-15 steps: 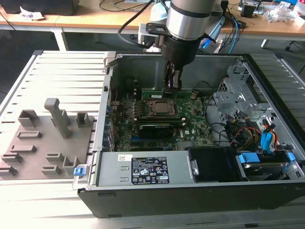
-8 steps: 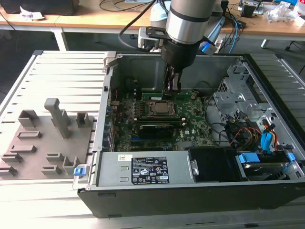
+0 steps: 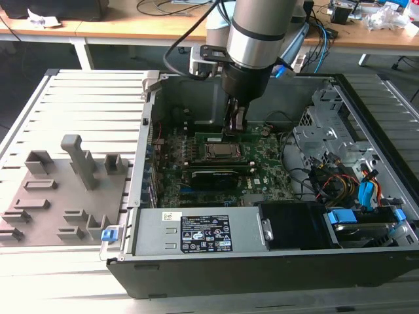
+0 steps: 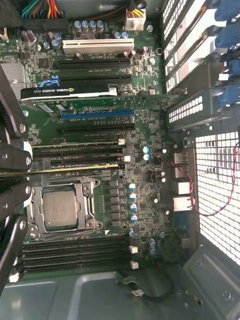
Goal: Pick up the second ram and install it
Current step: 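Insert the second ram into the second slot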
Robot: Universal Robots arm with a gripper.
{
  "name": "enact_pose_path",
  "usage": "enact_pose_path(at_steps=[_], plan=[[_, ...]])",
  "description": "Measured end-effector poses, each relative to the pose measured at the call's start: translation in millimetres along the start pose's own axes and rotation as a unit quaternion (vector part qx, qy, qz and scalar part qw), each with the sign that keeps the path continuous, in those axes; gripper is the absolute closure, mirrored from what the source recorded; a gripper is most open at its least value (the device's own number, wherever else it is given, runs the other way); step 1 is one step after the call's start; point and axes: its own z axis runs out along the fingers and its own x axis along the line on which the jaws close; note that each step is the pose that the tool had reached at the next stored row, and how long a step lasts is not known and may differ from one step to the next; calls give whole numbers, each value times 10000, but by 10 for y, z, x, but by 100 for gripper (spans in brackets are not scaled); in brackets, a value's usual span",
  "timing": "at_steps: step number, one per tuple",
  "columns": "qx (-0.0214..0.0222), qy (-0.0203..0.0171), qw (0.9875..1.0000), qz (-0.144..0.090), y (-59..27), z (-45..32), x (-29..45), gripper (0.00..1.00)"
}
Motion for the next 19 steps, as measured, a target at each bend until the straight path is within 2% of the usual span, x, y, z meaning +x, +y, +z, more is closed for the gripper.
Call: enact_pose_path(at_steps=[1,2,3,4,7,19], plan=[[0,0,10000,1,-1,13,6,86],[-2,-24,10000,-2,-2,23,25,86],[-5,-60,10000,-4,6,30,45,86],[-9,-117,9999,-11,10,36,61,86],[-13,-186,9998,-16,29,58,77,86],[-14,-181,9998,-16,26,308,85,86]])
